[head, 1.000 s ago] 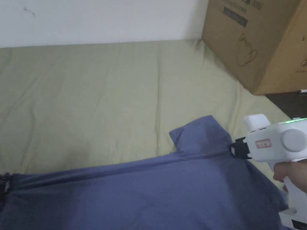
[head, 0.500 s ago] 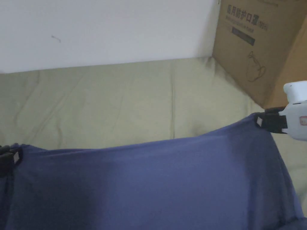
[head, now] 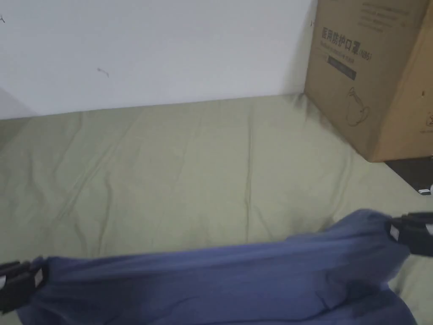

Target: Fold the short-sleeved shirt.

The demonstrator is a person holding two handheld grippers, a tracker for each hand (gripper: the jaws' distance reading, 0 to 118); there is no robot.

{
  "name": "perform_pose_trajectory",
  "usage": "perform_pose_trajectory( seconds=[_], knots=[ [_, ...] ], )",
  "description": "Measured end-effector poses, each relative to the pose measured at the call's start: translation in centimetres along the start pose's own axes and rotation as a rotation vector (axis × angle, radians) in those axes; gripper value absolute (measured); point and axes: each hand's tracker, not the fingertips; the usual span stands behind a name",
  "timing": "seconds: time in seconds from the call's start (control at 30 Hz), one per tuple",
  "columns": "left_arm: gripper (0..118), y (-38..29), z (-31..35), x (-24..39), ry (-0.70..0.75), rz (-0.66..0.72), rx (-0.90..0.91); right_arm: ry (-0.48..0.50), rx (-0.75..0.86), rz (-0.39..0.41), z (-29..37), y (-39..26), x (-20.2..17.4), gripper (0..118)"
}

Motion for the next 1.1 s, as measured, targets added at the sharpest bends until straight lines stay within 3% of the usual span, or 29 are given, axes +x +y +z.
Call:
perform_pose_trajectory(
  seconds=[0.13,0.27,0.4,0.5,0.57,0.6,0.63,0.67,0.8,0.83,0.87,0.9,0.93,1.0,1.07,1.1],
  knots=[
    [4,-5.9,0.2,-1.4,-0.03,0.058,-0.102,0.027,-0.085,-0.023,1.4,-6.1,-0.8,0],
    [4,-10.4,-0.7,-2.0,-0.04,0.057,-0.165,-0.025,-0.205,0.034,-0.1,-11.4,-1.7,0],
    [6,-13.7,-1.6,-1.6,-0.026,0.102,-0.226,-0.035,-0.184,-0.053,-0.7,-14.3,-1.9,0],
    [19,-15.1,-1.2,-1.6,-0.028,0.145,-0.131,-0.069,-0.136,-0.043,-0.7,-15.2,-2.4,6],
    [47,-15.3,-0.4,-2.1,-0.048,0.19,-0.108,-0.142,-0.144,-0.036,0.0,-15.0,-2.3,36],
    [73,-15.0,0.3,-1.5,-0.042,0.187,-0.127,-0.202,-0.147,-0.032,0.5,-14.9,-2.2,64],
    [108,-14.8,0.9,-1.4,-0.007,0.2,-0.168,-0.257,-0.156,-0.029,1.1,-14.8,-2.0,98],
    [116,-14.8,1.6,-1.5,0.001,0.207,-0.177,-0.282,-0.147,-0.032,2.0,-14.8,-1.8,108],
    [110,-14.4,6.5,-1.9,-0.068,0.268,-0.006,-0.189,0.029,-0.093,8.8,-14.0,-4.2,105],
    [106,-14.2,7.3,-2.1,-0.076,0.28,0.003,-0.16,0.045,-0.093,10.2,-14.0,-5.1,98],
    [90,-13.9,8.1,-2.1,-0.094,0.29,0.004,-0.149,0.072,-0.09,11.2,-14.0,-6.0,83],
    [55,-13.7,8.5,-2.5,-0.141,0.3,0.014,-0.126,0.1,-0.091,12.1,-13.9,-6.9,49],
    [0,-13.5,8.4,-2.8,-0.159,0.319,0.018,-0.095,0.099,-0.089,12.6,-13.5,-7.8,0],
    [0,-13.7,6.7,-4.8,-0.141,0.336,0.002,-0.13,0.104,-0.085,13.1,-13.0,-9.5,0],
    [0,-13.5,4.6,-6.8,-0.243,0.407,-0.042,-0.041,0.096,-0.09,13.4,-12.0,-10.4,0],
    [0,-13.4,3.5,-7.9,-0.301,0.45,-0.039,-0.059,0.105,-0.085,13.5,-11.5,-11.1,0]
  ],
)
